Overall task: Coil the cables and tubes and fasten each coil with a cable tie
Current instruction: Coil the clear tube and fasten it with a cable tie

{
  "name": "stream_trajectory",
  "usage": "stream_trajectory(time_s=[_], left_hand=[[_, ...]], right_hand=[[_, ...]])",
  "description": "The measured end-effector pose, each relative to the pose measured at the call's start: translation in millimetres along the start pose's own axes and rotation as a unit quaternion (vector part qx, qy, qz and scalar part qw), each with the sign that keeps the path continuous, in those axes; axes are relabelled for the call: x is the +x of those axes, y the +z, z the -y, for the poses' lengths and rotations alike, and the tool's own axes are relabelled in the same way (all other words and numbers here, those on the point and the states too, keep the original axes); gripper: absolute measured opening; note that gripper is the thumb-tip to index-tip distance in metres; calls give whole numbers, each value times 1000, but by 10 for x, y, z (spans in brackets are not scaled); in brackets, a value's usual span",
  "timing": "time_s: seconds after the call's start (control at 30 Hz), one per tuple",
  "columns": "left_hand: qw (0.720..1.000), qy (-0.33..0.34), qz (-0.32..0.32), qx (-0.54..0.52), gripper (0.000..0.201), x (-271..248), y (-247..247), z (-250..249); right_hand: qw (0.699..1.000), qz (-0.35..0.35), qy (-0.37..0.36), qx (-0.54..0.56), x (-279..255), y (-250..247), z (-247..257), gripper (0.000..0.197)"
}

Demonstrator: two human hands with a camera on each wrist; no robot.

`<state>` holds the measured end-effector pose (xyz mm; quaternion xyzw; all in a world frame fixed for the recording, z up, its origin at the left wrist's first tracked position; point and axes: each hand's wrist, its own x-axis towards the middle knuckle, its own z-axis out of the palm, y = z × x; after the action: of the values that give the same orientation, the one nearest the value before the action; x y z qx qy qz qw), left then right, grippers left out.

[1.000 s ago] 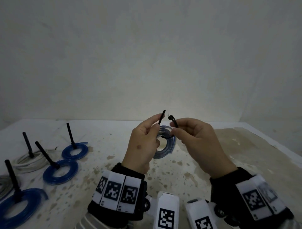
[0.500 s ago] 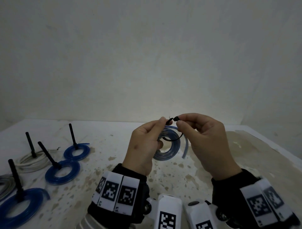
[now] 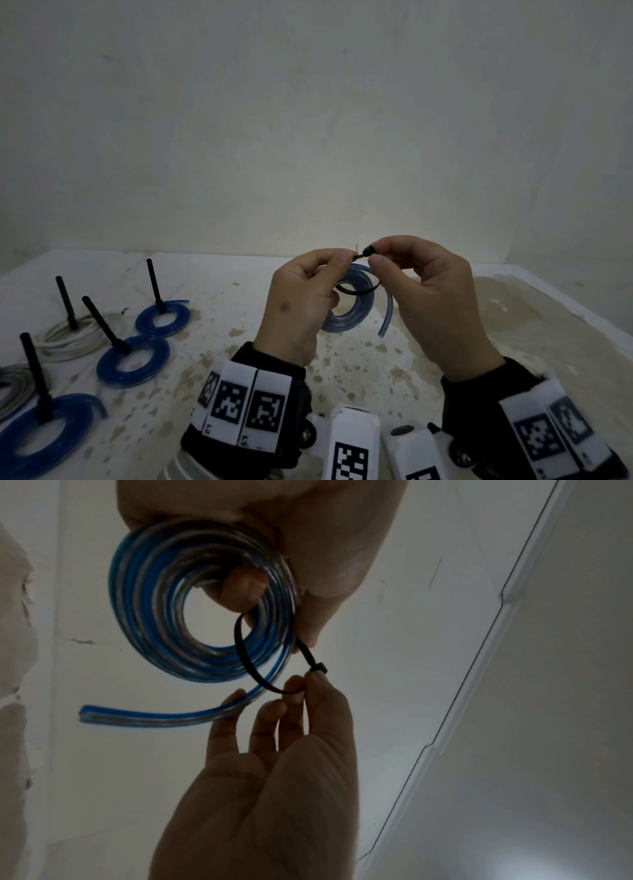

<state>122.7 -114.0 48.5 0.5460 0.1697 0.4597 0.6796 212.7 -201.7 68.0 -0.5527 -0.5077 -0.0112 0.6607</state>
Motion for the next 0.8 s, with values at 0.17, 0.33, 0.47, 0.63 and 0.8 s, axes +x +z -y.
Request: stream_trajectory(time_s=[0.17, 0.33, 0.47, 0.63, 0.8], left_hand=[[1000, -1, -14, -19, 11, 19, -5, -10], [1000, 6, -9, -7, 11, 23, -18, -17], [996, 51, 14, 66, 11, -2, -42, -16], [990, 85, 21, 109, 13, 14, -81, -14], [985, 98, 42, 136, 10, 42, -135, -38]], right_hand=[[1000, 19, 10, -18, 41, -16, -10, 20], [999, 21, 17, -31, 54, -24, -63, 13], [997, 43, 21, -63, 55, -53, -83, 6], [993, 84, 51, -60, 91, -37, -70, 5], [991, 118, 33, -58, 113, -33, -69, 11]])
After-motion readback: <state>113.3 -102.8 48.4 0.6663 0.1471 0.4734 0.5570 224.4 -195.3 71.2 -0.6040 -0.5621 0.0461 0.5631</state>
